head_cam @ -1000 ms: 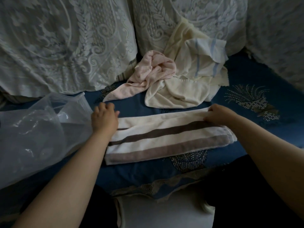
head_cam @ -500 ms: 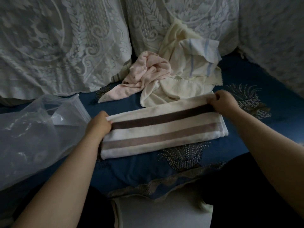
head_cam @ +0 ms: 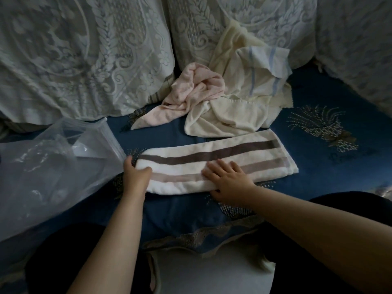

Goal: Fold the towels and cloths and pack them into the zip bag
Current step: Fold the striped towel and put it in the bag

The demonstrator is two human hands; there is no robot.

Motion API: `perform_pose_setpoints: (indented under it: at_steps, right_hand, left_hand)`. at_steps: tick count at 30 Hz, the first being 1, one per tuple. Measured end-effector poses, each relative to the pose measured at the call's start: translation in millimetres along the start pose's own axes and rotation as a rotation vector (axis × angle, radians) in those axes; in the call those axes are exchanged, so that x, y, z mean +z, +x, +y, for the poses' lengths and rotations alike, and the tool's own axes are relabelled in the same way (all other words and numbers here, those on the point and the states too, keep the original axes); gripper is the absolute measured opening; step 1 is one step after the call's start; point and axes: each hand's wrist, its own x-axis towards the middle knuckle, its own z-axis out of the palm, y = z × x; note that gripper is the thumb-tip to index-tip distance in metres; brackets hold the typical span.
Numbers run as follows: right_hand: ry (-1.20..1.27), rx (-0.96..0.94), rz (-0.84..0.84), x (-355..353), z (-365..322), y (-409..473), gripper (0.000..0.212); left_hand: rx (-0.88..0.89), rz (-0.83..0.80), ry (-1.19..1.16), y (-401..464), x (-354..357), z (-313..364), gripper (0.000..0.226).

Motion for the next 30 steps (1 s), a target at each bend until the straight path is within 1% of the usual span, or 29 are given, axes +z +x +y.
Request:
perform_pose_setpoints:
  at_steps: [1,2,3,4,6,7,9,10,11,12,13,14,15,16,17,18,19,20,21,22,23,24,25,26,28,29,30]
  right_hand:
    - [0.042,-0.008,-0.012,-6.3,0.3,-2.8,0.071]
    - [0.147,0.006,-0.019,-15.9,1.3,-5.7,0.071]
    - [0.313,0.042,0.009,-26.3,4.5,-7.5,0.067]
    - [0.510,0.104,0.067,-36.5,9.7,-9.2,0.058]
    - [0.923,0.293,0.231,-55.8,29.7,-13.3,0.037]
    - [1.144,0.397,0.293,-63.8,42.6,-17.1,0.039]
    - [1.571,0.539,0.307,-73.7,72.1,-26.3,0.057]
    - [1.710,0.582,0.290,-75.4,87.3,-30.7,0.066]
    - [1.771,0.613,0.265,-76.2,99.3,-36.3,0.071]
    - [1.746,0.644,0.244,-73.5,107.9,-39.8,0.069]
    - [1.669,0.680,0.225,-67.7,112.9,-40.1,0.061]
    - [1.544,0.727,0.227,-60.7,114.7,-39.5,0.049]
    - [1.414,0.774,0.258,-52.5,115.2,-38.2,0.039]
    - [1.301,0.790,0.308,-45.9,115.0,-36.5,0.033]
    - [1.208,0.774,0.370,-42.9,114.3,-36.0,0.030]
    - [1.156,0.758,0.445,-44.4,113.9,-36.3,0.027]
    - [1.142,0.747,0.522,-47.9,115.2,-38.5,0.026]
    - [1.123,0.762,0.577,-50.8,119.2,-39.6,0.027]
    - [1.084,0.792,0.595,-51.8,125.3,-40.6,0.029]
    - [1.010,0.837,0.554,-51.6,131.2,-42.0,0.033]
    - [0.908,0.881,0.462,-49.5,135.4,-42.6,0.039]
    - [0.821,0.922,0.350,-46.7,137.7,-43.1,0.048]
    - [0.772,0.959,0.264,-43.2,139.4,-42.4,0.058]
    - [0.765,0.981,0.219,-41.4,139.2,-41.7,0.067]
    - [0.789,0.971,0.179,-42.7,136.4,-40.6,0.083]
    - [0.805,0.949,0.157,-44.3,133.4,-40.7,0.086]
    - [0.828,0.918,0.143,-45.8,130.0,-40.8,0.085]
  left_hand:
    - [0.045,0.013,-0.066,-7.8,-0.8,17.0,0.064]
    - [0.093,-0.004,-0.119,-17.2,1.6,36.0,0.061]
    - [0.144,-0.053,-0.169,-27.4,7.4,54.8,0.059]
    - [0.189,-0.116,-0.216,-38.7,16.9,73.2,0.058]
    - [0.248,-0.250,-0.255,-62.5,47.7,103.9,0.057]
    - [0.269,-0.322,-0.246,-76.6,65.9,116.4,0.058]
    - [0.300,-0.519,-0.204,-108.0,104.5,130.8,0.063]
    - [0.308,-0.642,-0.173,-123.9,122.1,132.1,0.065]
    - [0.314,-0.765,-0.135,-138.1,138.4,129.9,0.066]
    - [0.343,-0.850,-0.085,-147.0,152.2,123.7,0.065]
    - [0.404,-0.868,-0.021,-151.2,161.5,114.8,0.063]
    - [0.500,-0.801,0.061,-150.1,165.6,103.7,0.060]
    - [0.621,-0.641,0.152,-144.0,166.4,91.4,0.054]
    - [0.730,-0.427,0.212,-135.3,165.9,78.9,0.049]
    - [0.793,-0.222,0.248,-124.3,164.3,67.0,0.047]
    - [0.781,-0.069,0.252,-112.4,161.6,57.1,0.047]
    - [0.690,-0.005,0.225,-102.4,157.5,50.8,0.049]
    - [0.532,-0.033,0.179,-95.9,151.7,49.4,0.052]
    - [0.344,-0.122,0.143,-89.5,148.6,49.0,0.057]
    - [0.169,-0.237,0.127,-83.6,148.2,48.0,0.064]
    - [0.038,-0.355,0.122,-81.6,148.2,47.1,0.071]
    - [-0.037,-0.443,0.127,-82.9,148.2,46.4,0.075]
    - [-0.074,-0.484,0.126,-84.8,147.8,46.6,0.076]
    - [-0.095,-0.499,0.100,-84.9,148.1,46.9,0.073]
    - [-0.172,-0.544,-0.030,-81.3,145.8,47.7,0.059]
    - [-0.193,-0.557,-0.076,-77.8,142.0,48.6,0.054]
    - [-0.187,-0.570,-0.084,-73.1,136.4,49.8,0.052]
